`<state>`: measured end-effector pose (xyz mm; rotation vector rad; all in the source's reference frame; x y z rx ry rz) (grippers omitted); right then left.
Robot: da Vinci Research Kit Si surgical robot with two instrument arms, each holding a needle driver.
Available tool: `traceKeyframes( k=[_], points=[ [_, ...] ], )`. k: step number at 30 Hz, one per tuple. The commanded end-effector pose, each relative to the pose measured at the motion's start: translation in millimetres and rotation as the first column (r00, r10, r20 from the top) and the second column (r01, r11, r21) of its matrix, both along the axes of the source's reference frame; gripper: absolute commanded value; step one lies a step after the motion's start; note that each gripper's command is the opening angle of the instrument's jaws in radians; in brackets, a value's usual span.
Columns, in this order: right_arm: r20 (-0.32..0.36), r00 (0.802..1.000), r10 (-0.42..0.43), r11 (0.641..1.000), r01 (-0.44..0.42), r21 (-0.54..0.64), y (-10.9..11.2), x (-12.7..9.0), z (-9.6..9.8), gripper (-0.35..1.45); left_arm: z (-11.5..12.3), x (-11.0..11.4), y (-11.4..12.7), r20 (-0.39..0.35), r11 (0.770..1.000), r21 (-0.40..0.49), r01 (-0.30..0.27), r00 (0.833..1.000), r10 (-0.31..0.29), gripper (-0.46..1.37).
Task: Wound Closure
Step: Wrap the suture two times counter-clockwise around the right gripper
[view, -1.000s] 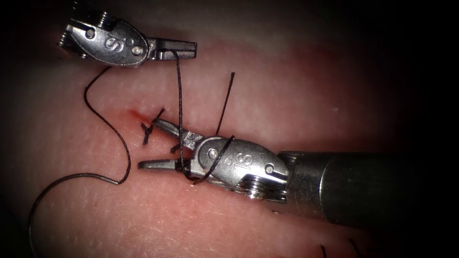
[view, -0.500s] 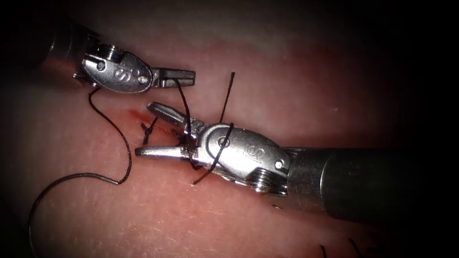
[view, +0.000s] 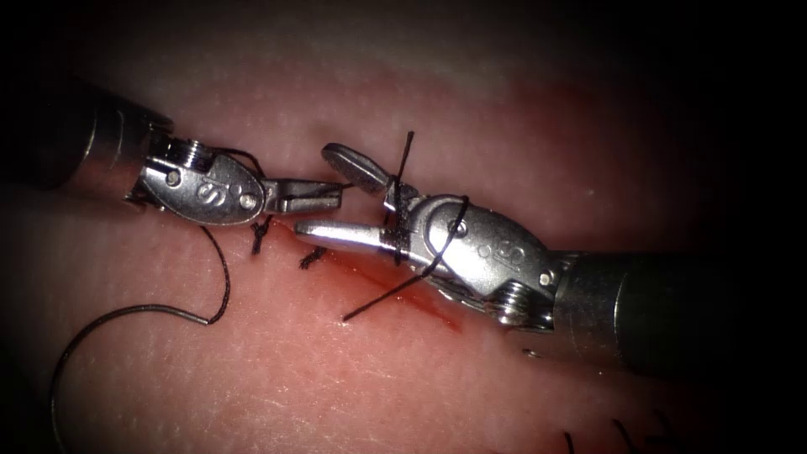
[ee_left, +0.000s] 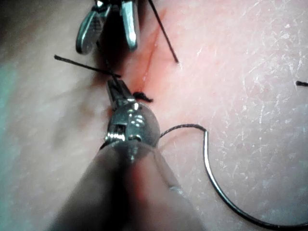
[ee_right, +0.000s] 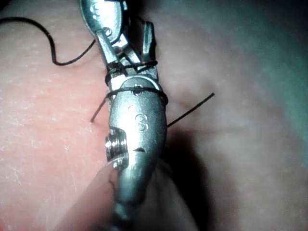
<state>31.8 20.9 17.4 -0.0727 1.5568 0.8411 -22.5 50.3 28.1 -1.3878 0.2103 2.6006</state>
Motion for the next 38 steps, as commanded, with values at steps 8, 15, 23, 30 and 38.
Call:
traceKeyframes(
  k=[8,15,23,30,38],
  points=[
    [0.165,0.985,0.042,0.998,-0.05,0.046,-0.5,0.7,-0.1,0.71,-1.9,-0.6,-3.0,-0.001,1.0,-0.007,0.009,1.0,-0.009,-0.35],
    [0.307,0.95,0.062,0.994,-0.087,0.069,-1.1,0.9,0.2,0.73,-4.2,-0.7,-4.4,0.001,1.0,-0.011,0.017,1.0,-0.017,-0.35],
    [0.354,0.934,0.039,0.993,-0.076,0.093,-2.1,1.8,1.7,0.83,-4.9,-1.0,-4.5,0.002,1.0,-0.008,0.018,1.0,-0.018,-0.35],
    [0.34,0.94,0.016,0.993,-0.054,0.101,-2.6,1.8,2.2,0.81,-4.7,-1.0,-4.1,0.003,1.0,-0.006,0.018,1.0,-0.018,-0.35],
    [0.325,0.946,0.0,0.994,-0.036,0.103,-2.5,1.9,2.1,0.79,-4.7,-1.1,-3.9,0.003,1.0,-0.005,0.018,1.0,-0.018,-0.35]
  ],
)
